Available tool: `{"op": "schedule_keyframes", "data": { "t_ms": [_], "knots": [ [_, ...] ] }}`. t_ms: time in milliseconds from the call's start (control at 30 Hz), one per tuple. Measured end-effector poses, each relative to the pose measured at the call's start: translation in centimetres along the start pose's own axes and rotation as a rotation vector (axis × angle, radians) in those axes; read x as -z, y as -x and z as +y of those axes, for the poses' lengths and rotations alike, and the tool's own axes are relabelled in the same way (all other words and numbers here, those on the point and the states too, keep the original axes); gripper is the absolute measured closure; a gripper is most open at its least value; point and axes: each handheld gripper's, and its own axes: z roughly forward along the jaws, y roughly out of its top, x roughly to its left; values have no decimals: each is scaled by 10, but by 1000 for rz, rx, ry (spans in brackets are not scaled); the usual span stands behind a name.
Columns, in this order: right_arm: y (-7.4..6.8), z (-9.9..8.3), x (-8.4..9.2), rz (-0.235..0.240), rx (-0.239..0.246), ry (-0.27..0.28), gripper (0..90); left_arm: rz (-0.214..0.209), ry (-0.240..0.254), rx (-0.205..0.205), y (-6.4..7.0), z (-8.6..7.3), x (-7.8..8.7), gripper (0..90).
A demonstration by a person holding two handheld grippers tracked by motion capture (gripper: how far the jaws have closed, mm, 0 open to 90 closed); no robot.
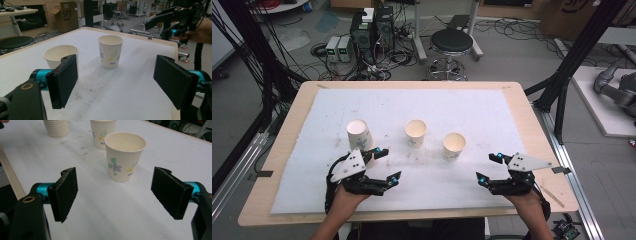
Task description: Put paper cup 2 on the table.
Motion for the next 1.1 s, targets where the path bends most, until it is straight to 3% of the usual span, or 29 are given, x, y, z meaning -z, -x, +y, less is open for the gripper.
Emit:
{"op": "schedule_keyframes", "data": {
  "t_ms": [333,500,600,667,800,1100],
  "knots": [
    [1,-2,2,-13,-4,3,219,62,27,17,-8,-14,36,197],
    [1,-1,2,-28,-7,5,219,138,34,25,-19,-22,57,197],
    [1,-2,3,-32,-6,6,219,161,35,22,-23,-22,64,196],
    [1,-3,4,-45,-15,8,219,204,38,23,-27,-24,71,196],
    [0,-3,6,-54,-14,11,219,240,40,24,-30,-26,75,196],
    [-1,-1,5,-60,-13,22,219,260,40,38,-33,-31,77,197]
  ]
}}
